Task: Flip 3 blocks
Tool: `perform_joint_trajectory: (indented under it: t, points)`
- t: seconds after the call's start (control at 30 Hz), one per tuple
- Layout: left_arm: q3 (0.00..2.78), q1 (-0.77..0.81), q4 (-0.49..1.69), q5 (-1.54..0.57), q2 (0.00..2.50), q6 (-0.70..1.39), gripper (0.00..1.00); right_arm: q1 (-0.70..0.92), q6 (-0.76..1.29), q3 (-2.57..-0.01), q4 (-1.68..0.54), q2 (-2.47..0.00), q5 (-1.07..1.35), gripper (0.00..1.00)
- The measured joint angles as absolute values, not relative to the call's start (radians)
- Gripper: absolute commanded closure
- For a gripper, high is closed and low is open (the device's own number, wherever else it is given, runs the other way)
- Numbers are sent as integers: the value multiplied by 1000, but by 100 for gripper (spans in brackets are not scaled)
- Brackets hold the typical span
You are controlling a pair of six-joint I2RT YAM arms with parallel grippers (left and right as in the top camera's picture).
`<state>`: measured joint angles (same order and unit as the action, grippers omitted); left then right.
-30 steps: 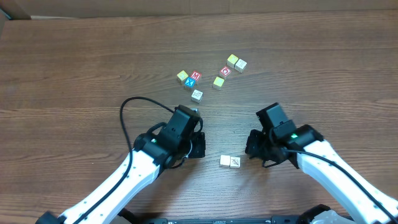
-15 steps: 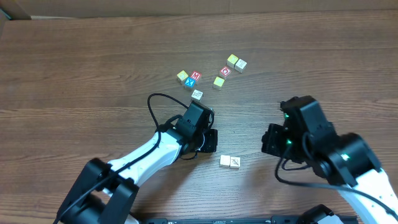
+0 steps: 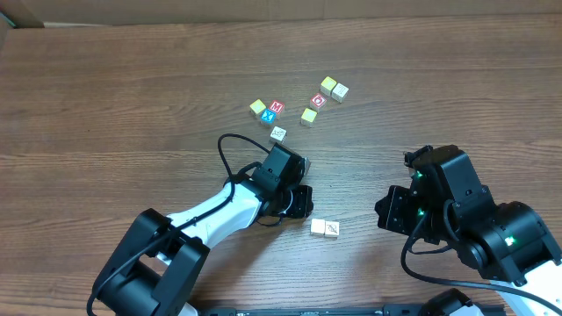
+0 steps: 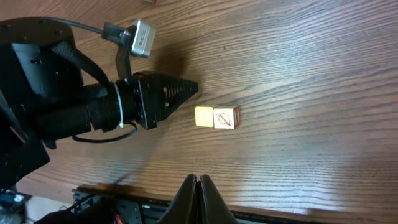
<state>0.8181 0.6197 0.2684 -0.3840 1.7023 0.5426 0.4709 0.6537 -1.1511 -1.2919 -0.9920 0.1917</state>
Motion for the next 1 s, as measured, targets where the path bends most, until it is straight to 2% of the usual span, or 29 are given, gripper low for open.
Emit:
perform_joint_trajectory:
  t: [0.23, 1.0]
  points:
    - [818, 666, 246, -397, 1702, 542, 96, 471, 654, -1151, -1294, -992, 213, 96]
    - [818, 668, 277, -401, 1702, 542, 96, 471, 654, -1151, -1301, -992, 221, 96]
